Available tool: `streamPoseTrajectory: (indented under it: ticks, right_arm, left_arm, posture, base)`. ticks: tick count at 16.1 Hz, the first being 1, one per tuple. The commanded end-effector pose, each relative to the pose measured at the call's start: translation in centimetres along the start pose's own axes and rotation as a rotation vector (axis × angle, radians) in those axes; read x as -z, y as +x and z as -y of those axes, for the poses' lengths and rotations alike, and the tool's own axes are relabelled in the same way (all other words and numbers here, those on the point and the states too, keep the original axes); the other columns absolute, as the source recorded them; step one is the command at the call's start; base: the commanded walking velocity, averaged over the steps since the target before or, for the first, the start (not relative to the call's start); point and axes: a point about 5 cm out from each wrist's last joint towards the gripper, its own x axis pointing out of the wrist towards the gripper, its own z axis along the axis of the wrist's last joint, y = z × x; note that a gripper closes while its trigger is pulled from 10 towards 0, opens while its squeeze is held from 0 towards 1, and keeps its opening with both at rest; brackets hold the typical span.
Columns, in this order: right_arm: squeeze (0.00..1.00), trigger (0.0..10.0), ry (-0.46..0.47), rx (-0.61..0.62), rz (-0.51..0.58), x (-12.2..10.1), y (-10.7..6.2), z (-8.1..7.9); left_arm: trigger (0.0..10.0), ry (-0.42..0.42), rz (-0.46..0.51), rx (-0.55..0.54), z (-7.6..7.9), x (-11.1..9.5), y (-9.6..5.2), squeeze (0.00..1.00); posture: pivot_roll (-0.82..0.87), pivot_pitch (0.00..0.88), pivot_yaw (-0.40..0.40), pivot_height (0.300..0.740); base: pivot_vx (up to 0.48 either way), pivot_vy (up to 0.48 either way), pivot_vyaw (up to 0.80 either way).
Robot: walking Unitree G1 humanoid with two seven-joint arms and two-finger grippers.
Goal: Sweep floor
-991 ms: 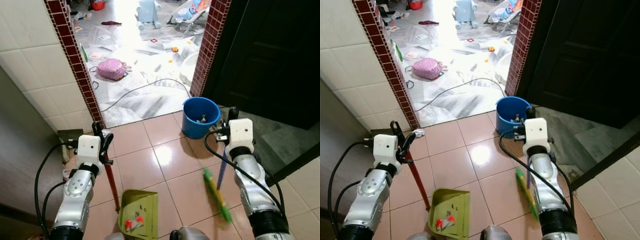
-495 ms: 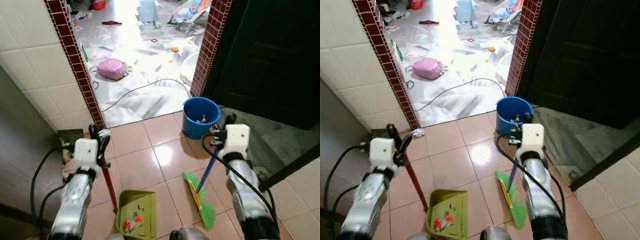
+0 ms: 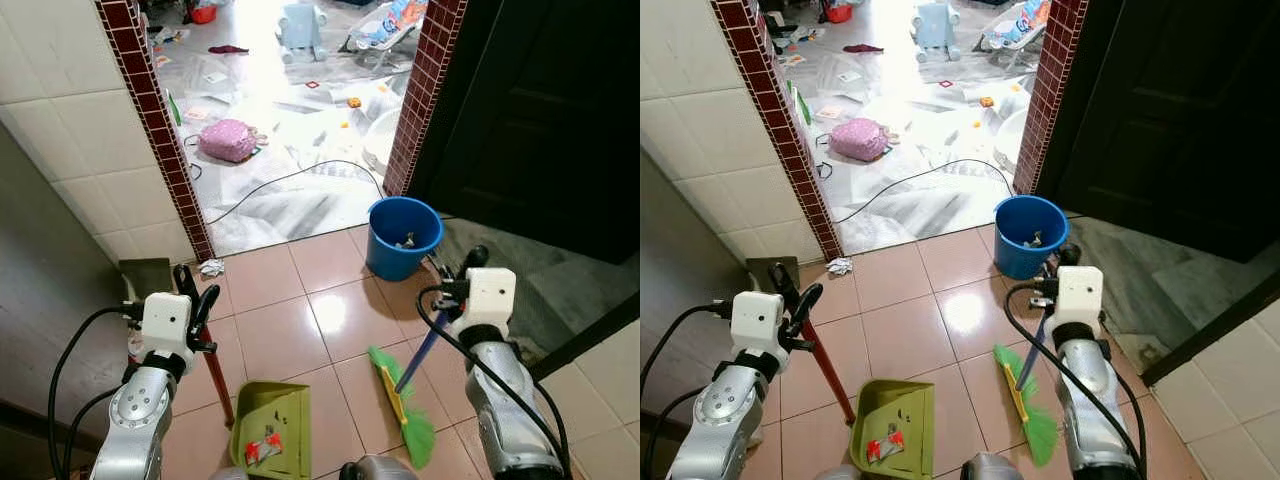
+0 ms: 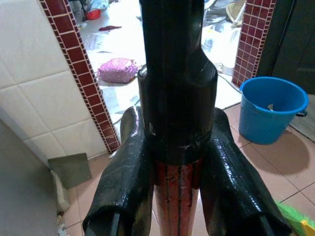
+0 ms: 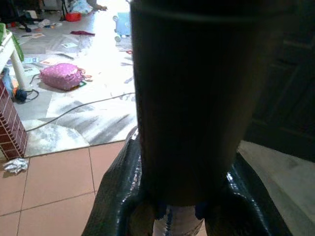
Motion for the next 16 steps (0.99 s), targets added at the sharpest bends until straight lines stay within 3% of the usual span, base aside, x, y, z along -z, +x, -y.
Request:
streamPoseTrajectory:
  ticks: [1, 9, 16]
  right_arm:
    - [0.0, 10.0, 0.015, 0.019, -0.033, 0.4, -0.3, 0.2]
    - [0.0, 10.0, 0.046, 0.074, -0.037, 0.6, -0.6, 0.3]
    - [0.0, 10.0, 0.016, 0.028, -0.065, 0.7, 0.0, -0.1]
  left_arm:
    - [10.0, 0.067, -0.065, 0.001, -0.8, 0.9, -0.5, 0.0]
    - [10.0, 0.054, -0.074, 0.028, -0.1, 0.8, 0.0, 0.0]
    - [10.0, 0.037, -0.061, 0.034, 0.8, 0.4, 1.2, 0.0]
  posture:
    - [-0.08, 0.0, 0.026, 0.74]
    - [-0.1, 0.0, 0.089, 0.74]
    - [-0.1, 0.0, 0.019, 0.74]
  base:
    - [0.0, 0.0, 0.0]
    - [0.0, 0.0, 0.0]
    - [0.0, 0.0, -0.09]
